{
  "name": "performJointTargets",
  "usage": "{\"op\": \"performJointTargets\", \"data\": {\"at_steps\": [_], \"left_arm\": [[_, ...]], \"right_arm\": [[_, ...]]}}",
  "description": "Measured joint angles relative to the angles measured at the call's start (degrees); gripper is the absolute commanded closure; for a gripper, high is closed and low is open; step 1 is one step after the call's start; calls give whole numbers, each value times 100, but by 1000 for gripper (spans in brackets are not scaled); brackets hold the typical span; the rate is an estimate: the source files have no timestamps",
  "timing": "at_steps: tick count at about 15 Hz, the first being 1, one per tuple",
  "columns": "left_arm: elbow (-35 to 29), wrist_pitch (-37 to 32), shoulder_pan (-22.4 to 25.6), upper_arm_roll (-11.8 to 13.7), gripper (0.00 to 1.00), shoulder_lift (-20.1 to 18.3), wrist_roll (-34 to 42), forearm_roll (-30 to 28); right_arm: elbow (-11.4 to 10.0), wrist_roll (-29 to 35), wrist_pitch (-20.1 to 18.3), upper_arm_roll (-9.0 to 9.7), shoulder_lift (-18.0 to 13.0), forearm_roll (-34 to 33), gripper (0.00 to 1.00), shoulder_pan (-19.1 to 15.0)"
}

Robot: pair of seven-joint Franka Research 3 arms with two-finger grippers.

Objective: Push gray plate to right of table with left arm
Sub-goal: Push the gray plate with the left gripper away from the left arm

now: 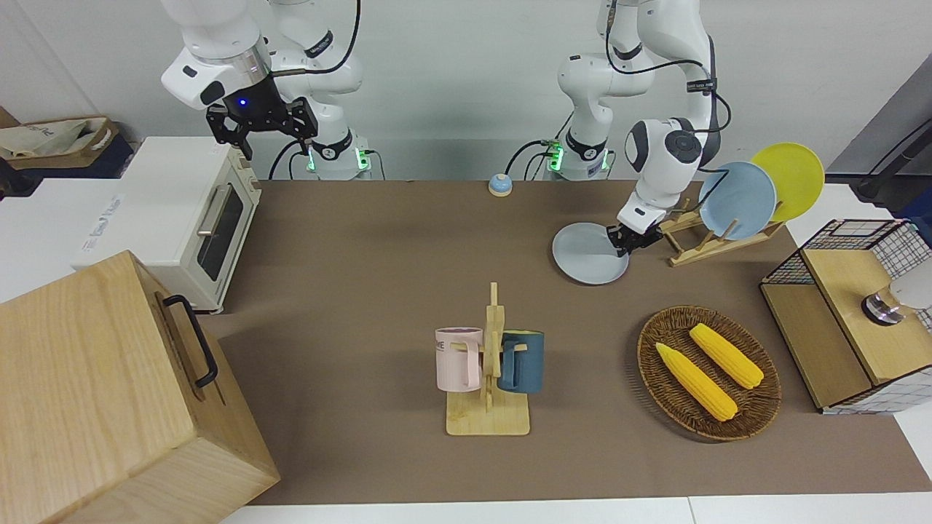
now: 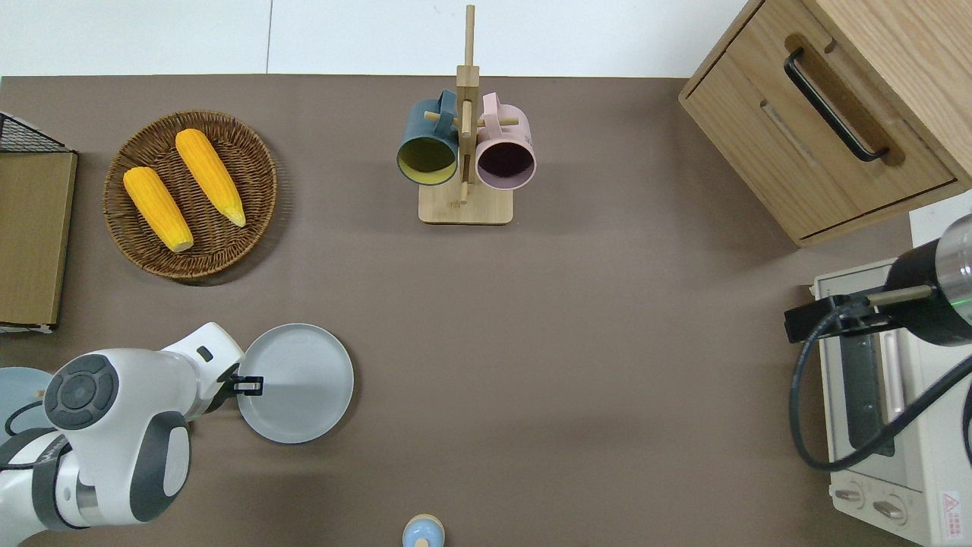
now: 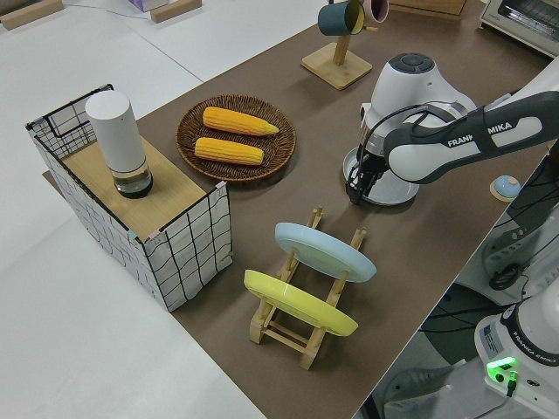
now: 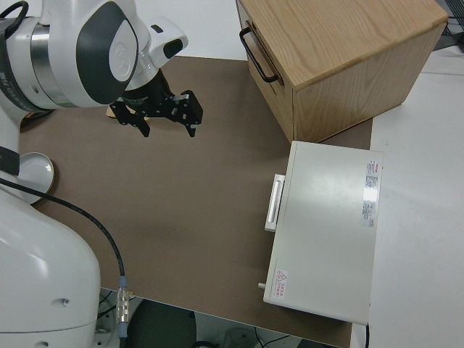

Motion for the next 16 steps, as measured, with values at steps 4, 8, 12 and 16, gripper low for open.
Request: {"op": "performJointTargets", "data": {"at_steps": [4,8,12,16], "left_arm": [[3,-1,0,-6,1000,-41,0,-2],[4,0,-2,-20,1000,-44,-39,-6],[9,0,-159,-141,1000,-41,-402,-6],[21,2,-500,-179,1000,-39,-870,-6]], "right_arm": [[0,0,0,0,0,0,17,0],[0,0,0,0,0,0,17,0],[0,0,0,0,0,0,17,0],[0,0,0,0,0,0,17,0]]}}
